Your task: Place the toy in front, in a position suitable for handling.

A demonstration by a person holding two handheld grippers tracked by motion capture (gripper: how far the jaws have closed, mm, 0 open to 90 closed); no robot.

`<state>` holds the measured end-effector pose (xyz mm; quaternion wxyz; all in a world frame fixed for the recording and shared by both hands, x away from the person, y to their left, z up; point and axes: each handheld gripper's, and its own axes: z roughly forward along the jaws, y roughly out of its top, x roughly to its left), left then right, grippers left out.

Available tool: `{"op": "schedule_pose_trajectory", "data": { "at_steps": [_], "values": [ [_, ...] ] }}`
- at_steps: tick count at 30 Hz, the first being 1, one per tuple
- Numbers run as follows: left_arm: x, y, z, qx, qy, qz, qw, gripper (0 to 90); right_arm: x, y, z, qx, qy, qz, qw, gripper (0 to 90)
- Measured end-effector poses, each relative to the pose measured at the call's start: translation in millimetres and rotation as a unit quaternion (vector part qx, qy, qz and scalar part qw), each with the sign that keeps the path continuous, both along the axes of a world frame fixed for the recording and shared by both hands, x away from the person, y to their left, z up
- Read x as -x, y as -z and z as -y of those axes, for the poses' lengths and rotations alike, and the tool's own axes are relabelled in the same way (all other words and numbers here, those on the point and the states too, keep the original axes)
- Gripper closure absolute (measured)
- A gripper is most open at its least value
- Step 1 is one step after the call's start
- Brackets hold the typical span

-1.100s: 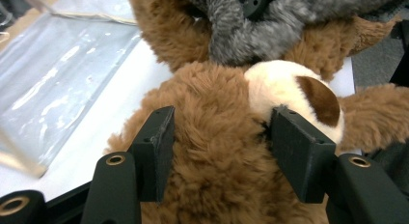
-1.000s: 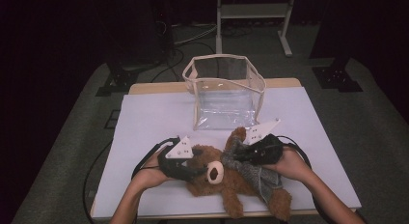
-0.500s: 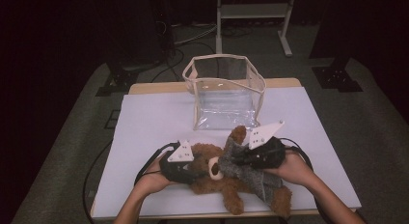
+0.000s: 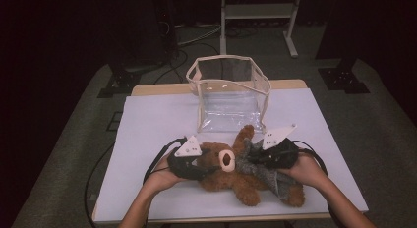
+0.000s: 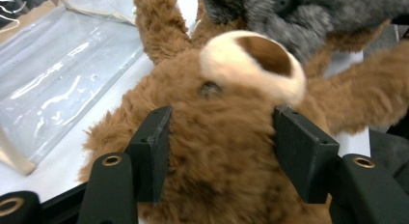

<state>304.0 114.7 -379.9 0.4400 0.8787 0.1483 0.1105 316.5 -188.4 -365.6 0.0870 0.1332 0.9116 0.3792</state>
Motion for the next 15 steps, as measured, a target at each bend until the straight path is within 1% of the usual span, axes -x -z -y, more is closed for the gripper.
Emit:
{"op": "schedule_pose_trajectory", "data": {
  "at_steps": [1, 2, 4, 5, 8, 9, 10, 11, 13, 15],
  "values": [
    [0.4, -0.8, -2.2, -0.006, 0.002, 0.003, 1.0, 39.3, -2.6, 0.6, 1.1, -0.005, 0.002, -0.005, 1.0, 82.6],
    [0.4, -0.8, -2.2, -0.006, 0.002, 0.003, 1.0, 38.7, -5.1, 1.0, 1.9, -0.009, 0.004, -0.005, 0.9999, 82.6],
    [1.7, 0.1, -8.0, -0.02, 0.002, 0.004, 0.9998, 38.5, -9.1, 1.1, 2.6, -0.012, 0.007, -0.007, 0.9999, 82.5],
    [2.0, 1.5, -9.0, -0.024, -0.001, 0.004, 0.9997, 39.1, -10.9, 0.8, 2.7, -0.015, 0.01, -0.01, 0.9998, 82.5],
    [0.8, 9.0, -7.6, -0.026, -0.009, 0.005, 0.9996, 44.6, -14.4, -1.6, 0.1, -0.011, 0.012, -0.01, 0.9998, 82.5],
    [-0.2, 11.3, -6.1, -0.03, -0.009, 0.006, 0.9995, 45.7, -14.0, -3.2, -2.0, -0.011, 0.012, -0.009, 0.9998, 82.5],
    [-0.2, 11.3, -6.1, -0.03, -0.009, 0.006, 0.9995, 46.5, -14.0, -3.2, -2.0, -0.011, 0.012, -0.009, 0.9998, 82.5],
    [-1.9, 13.6, -4.2, -0.026, -0.009, 0.005, 0.9996, 46.5, -12.6, -6.4, -4.0, -0.01, 0.009, -0.005, 0.9999, 82.4],
    [-5.4, 13.5, -2.5, -0.02, -0.012, 0.003, 0.9997, 47.0, -4.0, -20.7, -12.1, -0.028, -0.006, 0.011, 0.9995, 82.4],
    [-8.1, 12.1, -0.7, -0.023, -0.011, 0.004, 0.9997, 47.0, 0.1, -26.2, -19.6, -0.04, -0.023, 0.012, 0.9989, 82.4]
  ]
}}
